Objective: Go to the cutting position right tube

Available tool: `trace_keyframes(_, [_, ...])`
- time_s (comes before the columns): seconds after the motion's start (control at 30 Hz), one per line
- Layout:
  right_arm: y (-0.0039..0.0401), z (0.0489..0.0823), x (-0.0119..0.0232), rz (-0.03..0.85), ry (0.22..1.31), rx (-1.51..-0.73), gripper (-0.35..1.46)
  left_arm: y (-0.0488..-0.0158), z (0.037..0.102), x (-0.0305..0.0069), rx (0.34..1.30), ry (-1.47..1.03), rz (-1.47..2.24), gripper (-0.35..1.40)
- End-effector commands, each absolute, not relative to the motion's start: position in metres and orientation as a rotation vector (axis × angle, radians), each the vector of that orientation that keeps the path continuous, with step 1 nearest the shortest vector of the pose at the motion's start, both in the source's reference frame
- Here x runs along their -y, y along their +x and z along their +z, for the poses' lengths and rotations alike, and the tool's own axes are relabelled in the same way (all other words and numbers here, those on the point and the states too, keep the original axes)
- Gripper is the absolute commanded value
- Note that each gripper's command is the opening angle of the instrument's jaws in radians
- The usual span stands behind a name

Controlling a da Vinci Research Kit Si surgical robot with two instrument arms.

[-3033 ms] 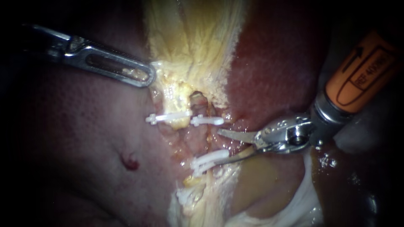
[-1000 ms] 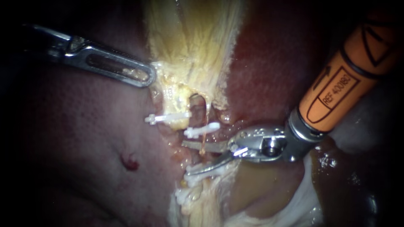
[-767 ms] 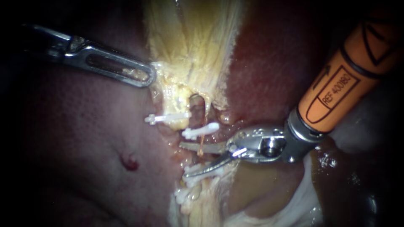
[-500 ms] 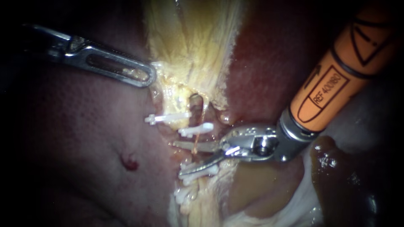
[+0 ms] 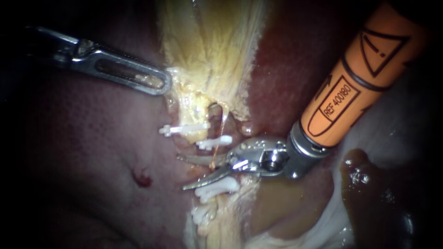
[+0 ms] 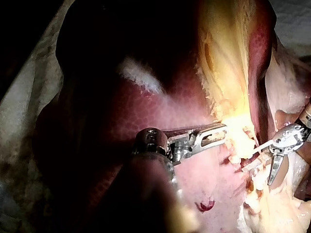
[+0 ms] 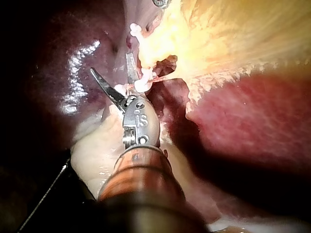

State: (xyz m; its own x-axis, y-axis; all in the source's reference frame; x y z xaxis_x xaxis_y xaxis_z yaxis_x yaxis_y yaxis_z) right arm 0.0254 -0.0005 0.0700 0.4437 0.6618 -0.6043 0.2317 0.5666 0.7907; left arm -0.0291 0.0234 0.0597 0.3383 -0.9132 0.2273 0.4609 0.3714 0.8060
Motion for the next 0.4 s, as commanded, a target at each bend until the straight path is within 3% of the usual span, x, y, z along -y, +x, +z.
trace_keyframes(0.03, [0.0254, 0.0700, 0.0005, 0.326, 0.972, -1.116, 1.43, -0.0291, 0.0597, -0.0234, 0.762, 0.708, -0.999, -0.35])
trace_keyframes(0.4, [0.0253, 0.0699, 0.0004, 0.325, 0.973, -1.116, 1.43, -0.0291, 0.0597, -0.0234, 0.762, 0.708, -0.999, -0.35])
